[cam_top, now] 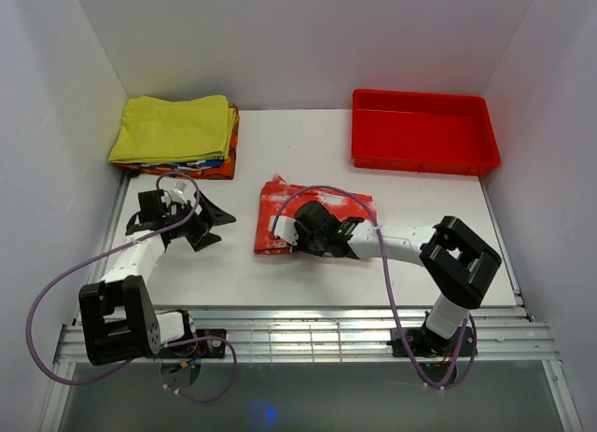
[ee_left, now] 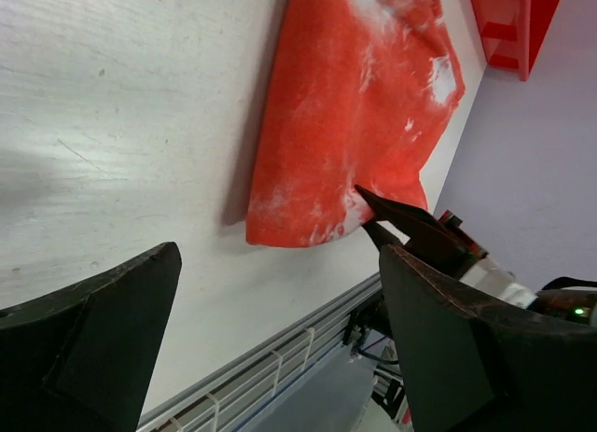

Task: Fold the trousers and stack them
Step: Neatly place the folded trousers to the corner

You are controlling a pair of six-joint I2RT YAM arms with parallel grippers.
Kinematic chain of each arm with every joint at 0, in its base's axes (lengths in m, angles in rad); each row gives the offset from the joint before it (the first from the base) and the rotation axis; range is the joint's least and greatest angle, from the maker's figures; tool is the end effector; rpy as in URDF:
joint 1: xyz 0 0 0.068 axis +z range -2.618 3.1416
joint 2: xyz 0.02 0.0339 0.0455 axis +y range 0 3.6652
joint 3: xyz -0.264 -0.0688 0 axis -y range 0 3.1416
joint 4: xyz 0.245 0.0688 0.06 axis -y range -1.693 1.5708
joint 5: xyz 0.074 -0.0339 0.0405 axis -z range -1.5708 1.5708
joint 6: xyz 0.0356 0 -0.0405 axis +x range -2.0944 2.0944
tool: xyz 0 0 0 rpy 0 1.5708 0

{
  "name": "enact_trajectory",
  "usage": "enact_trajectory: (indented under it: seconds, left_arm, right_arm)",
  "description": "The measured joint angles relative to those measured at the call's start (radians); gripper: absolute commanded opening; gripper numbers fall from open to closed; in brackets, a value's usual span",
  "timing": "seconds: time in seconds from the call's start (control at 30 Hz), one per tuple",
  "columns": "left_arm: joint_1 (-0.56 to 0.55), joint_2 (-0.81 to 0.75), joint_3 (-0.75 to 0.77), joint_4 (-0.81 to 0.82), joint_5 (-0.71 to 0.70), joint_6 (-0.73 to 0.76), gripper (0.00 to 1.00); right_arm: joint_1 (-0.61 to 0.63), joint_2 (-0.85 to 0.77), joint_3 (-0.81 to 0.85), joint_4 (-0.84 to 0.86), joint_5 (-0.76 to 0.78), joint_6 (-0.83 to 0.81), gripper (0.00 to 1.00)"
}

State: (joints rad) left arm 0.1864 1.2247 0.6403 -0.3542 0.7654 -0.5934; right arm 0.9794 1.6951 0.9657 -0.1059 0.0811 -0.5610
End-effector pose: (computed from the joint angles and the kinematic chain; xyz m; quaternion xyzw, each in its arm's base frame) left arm 0.2274 0.0178 0.1963 -0.2278 0.8596 -0.4059 0.2107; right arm 0.1969 0.2880 0.1757 -0.6387 0.6794 0.0376 0.3592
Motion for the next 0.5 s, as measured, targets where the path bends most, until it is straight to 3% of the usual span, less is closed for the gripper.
enact_trajectory:
  seconds: [0.3,0.5]
  left_arm:
    - [-0.251,0.117,-0.031,0.178,-0.062,-0.122,0.98]
    - [-0.341,0.258,-0.014,0.297,-0.104,-0.227,0.98]
  right_arm:
    - [-0.081,-0.047,0.010,0.004,-0.156,0.126,0.08]
    - [-0.102,-0.047,0.020,0.005,-0.222,0.187,0.08]
